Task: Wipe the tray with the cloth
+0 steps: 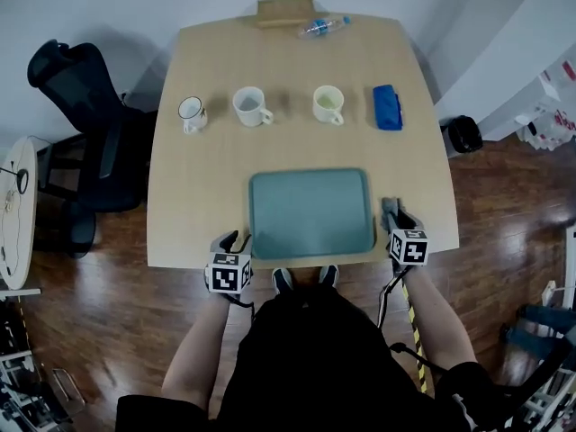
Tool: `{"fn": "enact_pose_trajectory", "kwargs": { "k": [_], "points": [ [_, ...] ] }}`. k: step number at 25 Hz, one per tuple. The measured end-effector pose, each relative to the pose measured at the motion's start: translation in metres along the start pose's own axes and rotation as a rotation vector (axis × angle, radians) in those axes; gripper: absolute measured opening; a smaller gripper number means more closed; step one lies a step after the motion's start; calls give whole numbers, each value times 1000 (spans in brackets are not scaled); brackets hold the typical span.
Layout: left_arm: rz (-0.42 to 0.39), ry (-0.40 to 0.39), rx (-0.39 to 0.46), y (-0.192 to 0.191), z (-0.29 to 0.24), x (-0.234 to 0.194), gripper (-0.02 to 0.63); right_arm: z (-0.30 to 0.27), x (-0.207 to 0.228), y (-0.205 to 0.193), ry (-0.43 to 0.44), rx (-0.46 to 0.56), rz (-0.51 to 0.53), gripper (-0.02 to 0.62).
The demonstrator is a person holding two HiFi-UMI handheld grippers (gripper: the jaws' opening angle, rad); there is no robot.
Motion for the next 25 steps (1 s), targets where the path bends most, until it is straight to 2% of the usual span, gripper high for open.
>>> {"fn": "enact_pose_trajectory", "kwargs": {
  "k": [2,3,4,7,10,13,16,19,22,25],
  "points": [
    [20,-18,-32,-8,-3,6,149,-3,1,1,6,-10,34,99],
    [24,-26,-51,-11,-5,8,149,-3,2,2,9,-16,45,38],
    [24,-32,-72,-13,-8,10,149,-3,2,4,15,-17,45,31],
    [10,-38,-120,-20,-15,10,146,0,1,27,42,47,0,25],
    [12,-42,-130,-21,-14,11,57,3,-3,60,64,140,-33,25],
    [35,-38,-122,-21,-14,11,52,-5,-15,86,94,166,-32,25],
    [4,-26,-137,-21,-12,14,54,-22,-38,97,106,105,47,25],
    [-68,-35,-140,-21,-12,24,63,-44,-55,96,50,-20,182,26],
    [-122,-65,-151,-27,-14,36,77,-60,-70,99,28,-87,194,25],
    [-124,-103,-168,-33,-15,46,84,-68,-111,107,101,-87,191,26]
  ]
}}
Point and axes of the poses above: the fingertips, and each gripper's own axes: z backward along the fingers, x to its right, y out of its top, the point moved 4 cm from there along z, backward along the fingers, and after that the axes turned 4 degrees about z, right-handed, at the moved point
